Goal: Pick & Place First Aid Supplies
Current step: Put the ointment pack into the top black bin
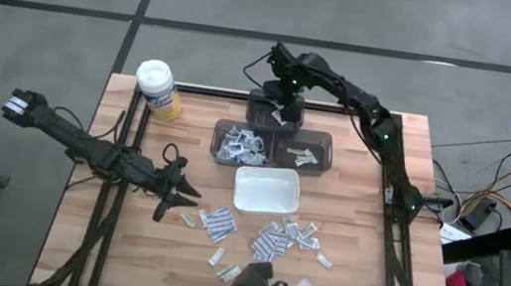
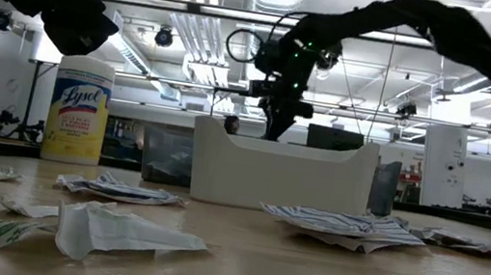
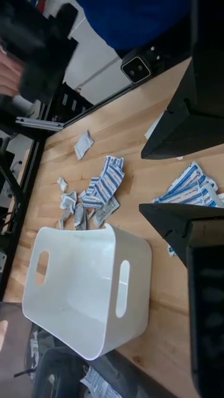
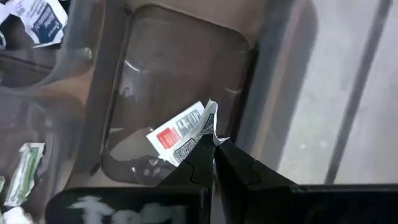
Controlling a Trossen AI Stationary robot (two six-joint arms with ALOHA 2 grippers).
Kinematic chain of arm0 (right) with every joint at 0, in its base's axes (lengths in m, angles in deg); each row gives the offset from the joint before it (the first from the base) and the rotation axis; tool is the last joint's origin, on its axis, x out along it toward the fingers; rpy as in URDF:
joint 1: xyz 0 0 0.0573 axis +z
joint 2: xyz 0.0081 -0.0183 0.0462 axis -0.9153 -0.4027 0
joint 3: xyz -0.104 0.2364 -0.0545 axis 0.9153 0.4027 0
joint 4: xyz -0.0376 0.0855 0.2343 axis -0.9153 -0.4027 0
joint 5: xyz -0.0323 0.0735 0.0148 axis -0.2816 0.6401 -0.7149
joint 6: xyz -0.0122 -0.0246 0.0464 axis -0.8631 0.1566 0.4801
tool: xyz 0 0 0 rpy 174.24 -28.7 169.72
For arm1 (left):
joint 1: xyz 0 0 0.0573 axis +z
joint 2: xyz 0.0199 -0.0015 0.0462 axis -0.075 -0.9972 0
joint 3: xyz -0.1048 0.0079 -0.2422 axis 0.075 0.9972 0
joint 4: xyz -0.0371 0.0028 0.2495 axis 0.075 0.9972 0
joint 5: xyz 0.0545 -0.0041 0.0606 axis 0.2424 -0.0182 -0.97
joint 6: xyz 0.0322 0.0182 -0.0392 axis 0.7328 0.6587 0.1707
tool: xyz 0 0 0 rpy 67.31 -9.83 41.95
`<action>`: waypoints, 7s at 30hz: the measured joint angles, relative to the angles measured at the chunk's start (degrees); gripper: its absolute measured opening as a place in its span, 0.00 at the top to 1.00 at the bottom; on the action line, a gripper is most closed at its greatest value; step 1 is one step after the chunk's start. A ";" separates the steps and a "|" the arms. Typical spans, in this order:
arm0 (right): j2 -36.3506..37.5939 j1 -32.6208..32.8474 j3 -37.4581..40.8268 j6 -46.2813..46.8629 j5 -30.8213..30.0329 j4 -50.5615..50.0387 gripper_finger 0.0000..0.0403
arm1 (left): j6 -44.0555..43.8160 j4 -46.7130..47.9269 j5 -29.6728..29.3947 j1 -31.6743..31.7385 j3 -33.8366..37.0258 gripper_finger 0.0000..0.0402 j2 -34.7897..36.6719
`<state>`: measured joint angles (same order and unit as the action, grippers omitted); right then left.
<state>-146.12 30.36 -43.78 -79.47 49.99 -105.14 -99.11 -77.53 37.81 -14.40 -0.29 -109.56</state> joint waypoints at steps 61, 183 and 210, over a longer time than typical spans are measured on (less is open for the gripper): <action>-1.11 -1.42 -3.35 0.98 1.03 -1.33 0.73 | -1.25 0.01 -3.02 -0.02 0.00 0.71 -0.01; 43.33 48.64 82.28 102.17 -1.71 30.14 0.64 | 6.51 1.41 11.23 -0.03 0.02 0.71 -0.02; 38.77 50.26 82.06 103.66 -0.31 30.01 0.67 | 6.51 1.40 11.22 -0.04 0.02 0.71 -0.02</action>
<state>-107.35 80.62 38.28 24.19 49.68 -75.14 -92.60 -76.13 49.03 -14.44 -0.27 -109.58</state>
